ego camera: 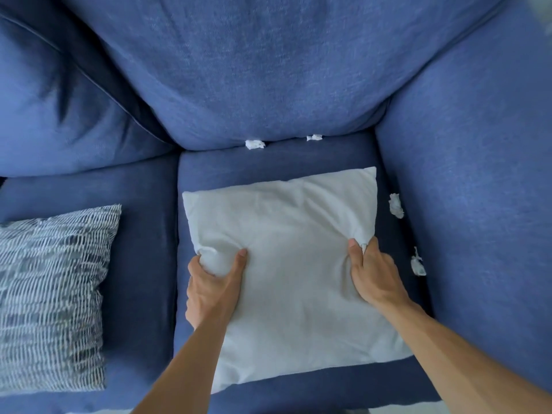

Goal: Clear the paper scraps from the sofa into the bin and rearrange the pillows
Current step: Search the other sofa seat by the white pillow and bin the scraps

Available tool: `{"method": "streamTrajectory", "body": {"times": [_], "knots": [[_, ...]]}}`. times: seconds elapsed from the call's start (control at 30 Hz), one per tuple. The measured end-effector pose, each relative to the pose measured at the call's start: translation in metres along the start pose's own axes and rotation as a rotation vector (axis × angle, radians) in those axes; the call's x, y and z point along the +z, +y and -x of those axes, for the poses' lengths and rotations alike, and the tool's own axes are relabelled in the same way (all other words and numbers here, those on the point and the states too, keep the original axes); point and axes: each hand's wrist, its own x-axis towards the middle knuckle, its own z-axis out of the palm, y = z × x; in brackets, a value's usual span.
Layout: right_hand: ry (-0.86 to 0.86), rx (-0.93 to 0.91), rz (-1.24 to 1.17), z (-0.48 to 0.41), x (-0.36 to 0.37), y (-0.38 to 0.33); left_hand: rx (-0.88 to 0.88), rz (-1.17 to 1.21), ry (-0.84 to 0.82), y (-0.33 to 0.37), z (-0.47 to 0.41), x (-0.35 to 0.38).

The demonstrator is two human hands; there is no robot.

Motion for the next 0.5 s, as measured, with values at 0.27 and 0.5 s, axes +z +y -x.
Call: {"method": "streamTrajectory", "body": {"times": [0.27, 0.5], "knots": [[0.043, -0.045, 0.287, -0.013, -0.034, -0.011, 0.180, -0.235, 0.004, 0.014, -0.014, -0.035], [0.127, -0.309, 0.556, -0.061, -0.052, -0.081, 0.518, -0.464, 0.001, 0.082, -0.081, -0.041]]}}
